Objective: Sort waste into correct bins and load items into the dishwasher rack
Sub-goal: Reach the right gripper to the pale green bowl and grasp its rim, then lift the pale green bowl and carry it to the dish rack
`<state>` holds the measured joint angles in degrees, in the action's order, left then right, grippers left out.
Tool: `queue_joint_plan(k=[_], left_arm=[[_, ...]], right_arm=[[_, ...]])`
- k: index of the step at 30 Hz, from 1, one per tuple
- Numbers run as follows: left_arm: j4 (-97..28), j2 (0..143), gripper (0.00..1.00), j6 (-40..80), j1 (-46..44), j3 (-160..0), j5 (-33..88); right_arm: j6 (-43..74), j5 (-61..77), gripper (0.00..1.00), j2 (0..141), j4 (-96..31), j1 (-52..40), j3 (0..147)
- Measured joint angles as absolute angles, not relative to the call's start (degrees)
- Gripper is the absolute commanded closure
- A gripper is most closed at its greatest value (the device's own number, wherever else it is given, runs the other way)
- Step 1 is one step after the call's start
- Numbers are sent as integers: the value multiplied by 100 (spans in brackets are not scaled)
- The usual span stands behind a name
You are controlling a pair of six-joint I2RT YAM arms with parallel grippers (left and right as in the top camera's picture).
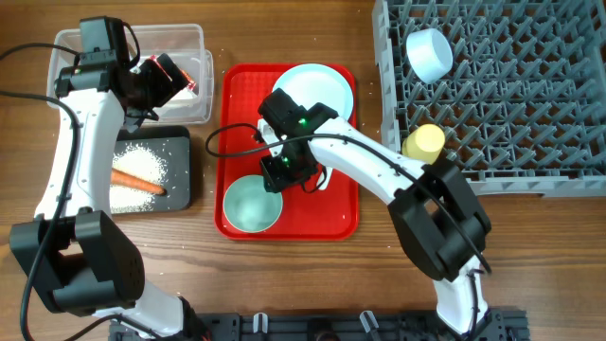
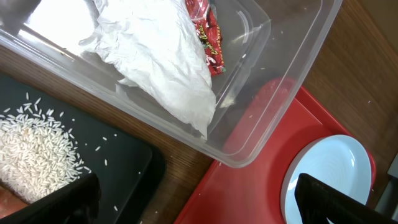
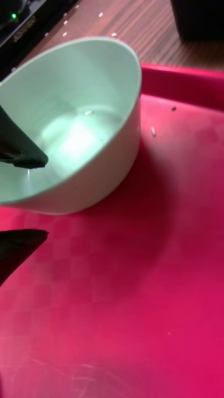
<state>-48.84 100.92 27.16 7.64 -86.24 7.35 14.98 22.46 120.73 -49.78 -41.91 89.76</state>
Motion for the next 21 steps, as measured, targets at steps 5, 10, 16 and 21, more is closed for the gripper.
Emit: queue_joint_plan(k=[5,10,16,21], left_arm=[[-4884,10090,0,2716,766,-8624,735],[-4884,10090,0,2716,766,-8624,735],[-4884,10090,0,2716,764,-8624,735],[-4884,10090,0,2716,766,-8624,738]], right_arm=[[1533,2244,96,12250,-5144,-4191,9021],[1535,2231,96,12269,-5236,-4128,9258],[1557,1669,96,11815,-5496,-3634,9295],[1876,-698,96,9926,-5481,-2547,9330]])
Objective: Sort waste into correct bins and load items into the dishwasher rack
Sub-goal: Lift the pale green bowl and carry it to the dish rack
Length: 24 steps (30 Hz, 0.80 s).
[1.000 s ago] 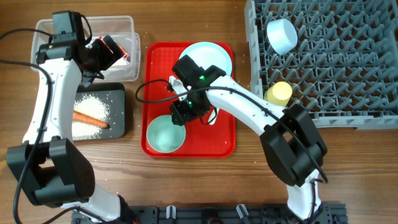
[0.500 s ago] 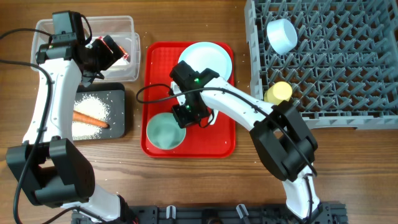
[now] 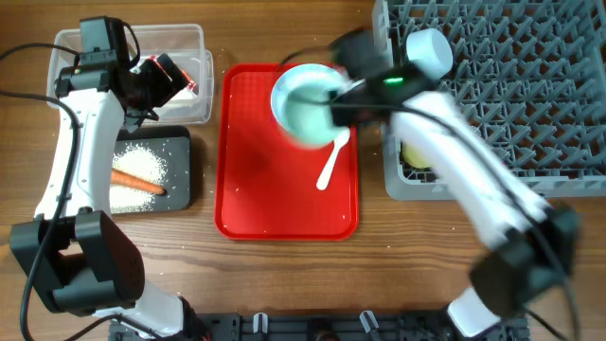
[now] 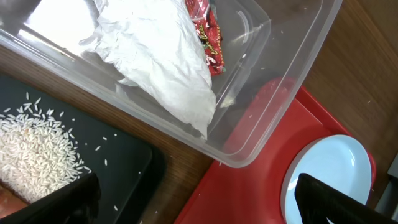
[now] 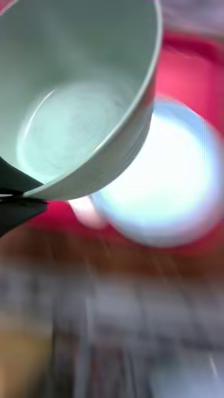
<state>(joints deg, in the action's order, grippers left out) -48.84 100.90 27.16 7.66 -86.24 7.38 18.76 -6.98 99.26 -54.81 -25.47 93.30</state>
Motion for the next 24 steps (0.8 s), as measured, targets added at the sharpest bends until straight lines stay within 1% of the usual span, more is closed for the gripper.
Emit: queue_joint_plan(k=[2,5,8,12,18,24], left_arm=[[-4884,10090,0,2716,766,-8624,738],[-4884,10090,0,2716,764,-8624,735],[-4884,10090,0,2716,764,-8624,735],[-4884,10090,0,2716,766,-8624,735],[-4884,10090,0,2716,766,-8624,738],[-4884,10090,0,2716,766,-8624,735]], right_arm=[[2038,-2038,96,9397,-5468,-2134,9373],[2123,-3802,95,9105,-5463,-1649,9426],[2176,-4744,96,9247,-5708,-1302,9371],[2276,-5131,96,9638,-5763,-1076,9102],[2294,-5621,96,10604,-5765,-1061,8886],[2265,-6101,96,10962,-5736,-1109,8884]])
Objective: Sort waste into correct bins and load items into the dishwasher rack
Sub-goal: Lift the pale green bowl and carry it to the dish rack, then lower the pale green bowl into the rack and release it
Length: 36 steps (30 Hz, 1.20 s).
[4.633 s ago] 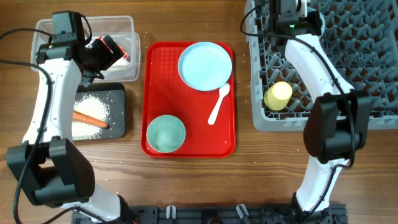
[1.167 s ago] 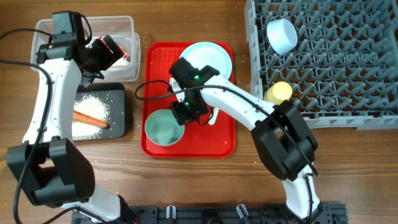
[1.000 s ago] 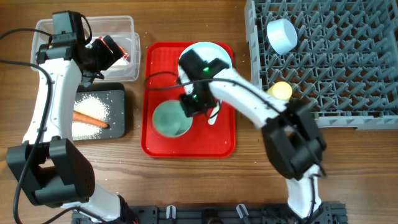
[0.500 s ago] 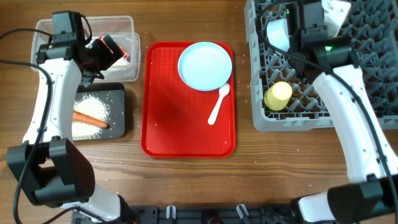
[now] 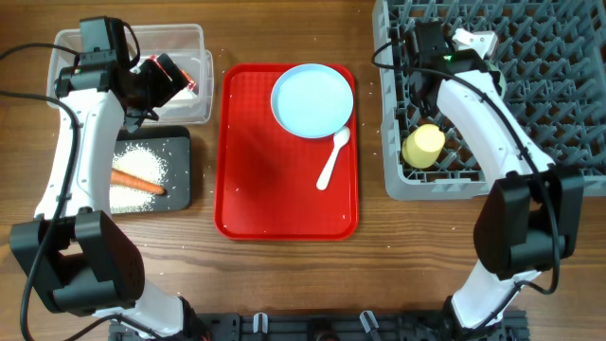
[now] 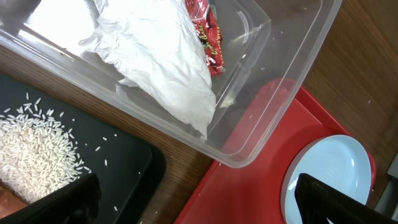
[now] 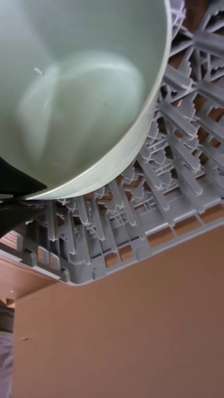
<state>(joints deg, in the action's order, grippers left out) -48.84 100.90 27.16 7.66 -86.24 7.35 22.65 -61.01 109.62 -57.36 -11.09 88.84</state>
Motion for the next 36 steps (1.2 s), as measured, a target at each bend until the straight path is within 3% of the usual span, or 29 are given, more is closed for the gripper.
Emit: queue_joint_plan(k=[12,22,36], left_arm=[[-4884,10090,0,2716,766,-8624,735],[-4884,10090,0,2716,766,-8624,735],[-4884,10090,0,2716,766,-8624,735]], right_arm=[[1800,-6949,96,10973,-5548,-1092,8884],[1334,-6427,96,11004,-5605,-1658,8884],[1096,-7129,96,11006,-5699,-1710,8884]])
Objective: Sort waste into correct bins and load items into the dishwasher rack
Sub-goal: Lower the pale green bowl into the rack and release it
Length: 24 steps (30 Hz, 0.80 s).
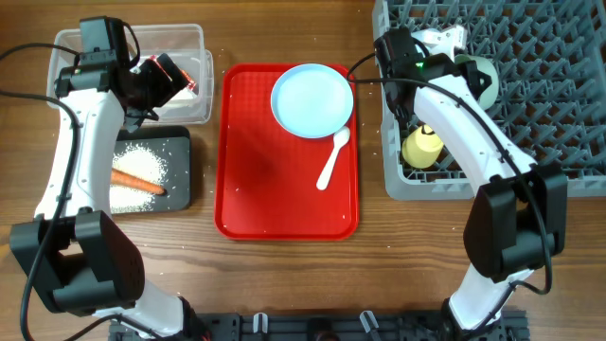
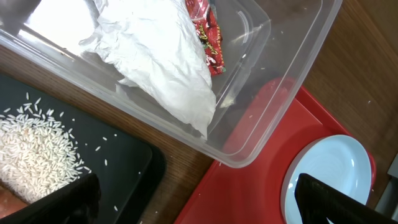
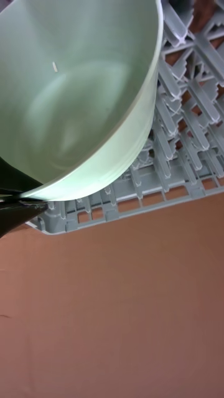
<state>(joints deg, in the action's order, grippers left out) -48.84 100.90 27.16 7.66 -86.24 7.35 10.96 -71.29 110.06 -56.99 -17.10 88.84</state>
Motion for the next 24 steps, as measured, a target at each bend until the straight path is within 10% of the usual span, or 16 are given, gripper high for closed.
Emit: queue_joint_plan(k=[24], left_arm=[[-4884,10090,0,2716,766,-8624,735]], right_arm=[[864,-6191,96,11004,-5752,-1304,8890]])
